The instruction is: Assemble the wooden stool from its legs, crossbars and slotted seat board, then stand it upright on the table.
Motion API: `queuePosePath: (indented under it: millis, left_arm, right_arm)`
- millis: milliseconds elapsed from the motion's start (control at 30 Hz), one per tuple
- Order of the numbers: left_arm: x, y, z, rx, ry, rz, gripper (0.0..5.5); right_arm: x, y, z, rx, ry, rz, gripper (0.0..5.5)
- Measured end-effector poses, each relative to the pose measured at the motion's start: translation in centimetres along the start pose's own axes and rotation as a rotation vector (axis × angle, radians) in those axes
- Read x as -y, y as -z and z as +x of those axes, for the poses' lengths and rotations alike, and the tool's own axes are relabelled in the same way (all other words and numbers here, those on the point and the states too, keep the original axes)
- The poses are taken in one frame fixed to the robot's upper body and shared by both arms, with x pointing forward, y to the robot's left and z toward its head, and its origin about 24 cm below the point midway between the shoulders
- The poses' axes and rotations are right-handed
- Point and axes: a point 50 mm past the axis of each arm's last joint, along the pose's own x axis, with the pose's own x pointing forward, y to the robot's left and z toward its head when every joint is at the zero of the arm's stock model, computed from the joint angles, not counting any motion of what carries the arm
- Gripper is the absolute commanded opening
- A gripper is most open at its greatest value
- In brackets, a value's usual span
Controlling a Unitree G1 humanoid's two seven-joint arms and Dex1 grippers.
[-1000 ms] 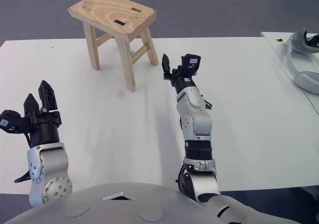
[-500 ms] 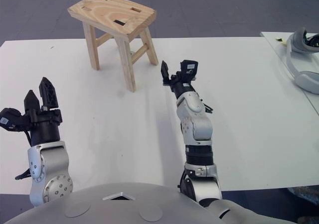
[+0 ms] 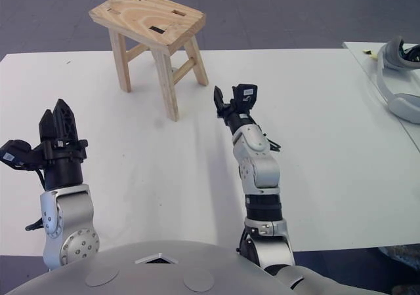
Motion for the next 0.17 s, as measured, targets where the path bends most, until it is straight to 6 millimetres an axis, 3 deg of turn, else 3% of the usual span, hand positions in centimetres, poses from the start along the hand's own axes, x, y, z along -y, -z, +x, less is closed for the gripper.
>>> queuePosePath:
  millis: [167]
  left_arm:
    - [0.05,-0.05,0.32,0.016,0.023,0.017,1.04]
  right_arm:
    - [-0.36,-0.04,0.02,0.004,-0.028,0.000,1.28]
